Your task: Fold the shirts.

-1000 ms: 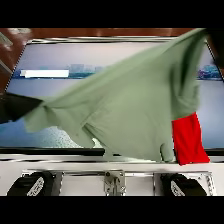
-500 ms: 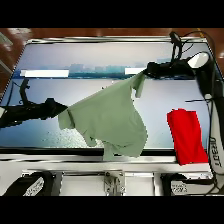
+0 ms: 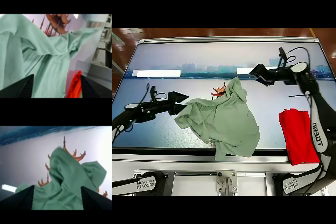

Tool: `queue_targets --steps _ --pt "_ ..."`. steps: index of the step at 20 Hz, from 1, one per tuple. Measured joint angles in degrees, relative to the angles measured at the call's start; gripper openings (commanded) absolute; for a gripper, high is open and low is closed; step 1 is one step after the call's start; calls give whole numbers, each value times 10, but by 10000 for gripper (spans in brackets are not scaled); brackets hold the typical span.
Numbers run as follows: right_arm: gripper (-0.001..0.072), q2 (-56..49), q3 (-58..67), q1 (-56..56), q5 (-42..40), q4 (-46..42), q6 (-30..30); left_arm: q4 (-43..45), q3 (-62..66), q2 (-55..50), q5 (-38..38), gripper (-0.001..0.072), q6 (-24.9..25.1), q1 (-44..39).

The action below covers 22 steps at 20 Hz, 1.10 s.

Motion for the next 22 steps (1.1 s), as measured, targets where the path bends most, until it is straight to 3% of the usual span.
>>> queue_targets --steps 1,2,3,4,5,6,7,8,9,11,16,21,22 --pt "698 12 5 -19 39 -14 -2 -1 9 -4 -40 423 7 26" --pt "692 26 9 -40 84 -34 -3 6 19 -6 -85 415 8 57" --pt "679 42 12 -61 132 -62 -4 26 26 -3 -126 296 4 87" --pt "581 59 11 -84 184 -100 -4 61 31 6 -164 253 -7 117" --pt "582 76 5 -104 226 -139 -3 111 32 19 -192 269 -21 141" --pt "584 94 -10 -125 268 -176 -3 177 28 35 -218 437 -40 157" --pt "608 112 -30 -142 296 -197 -3 240 18 52 -237 710 -58 166" --pt "667 131 -56 -156 313 -210 -2 290 1 69 -247 705 -76 173" --pt "666 150 -88 -170 322 -223 -2 322 -19 83 -252 702 -85 174" --pt "665 181 -153 -184 318 -228 -2 341 -69 101 -247 623 -92 162" --pt "664 212 -281 -197 275 -165 -8 264 -169 95 -152 582 -73 58" --pt "664 218 -323 -200 250 -130 -14 171 -192 54 -61 572 -53 -43" --pt "664 218 -326 -200 247 -127 -16 156 -193 45 -45 445 -50 -54"
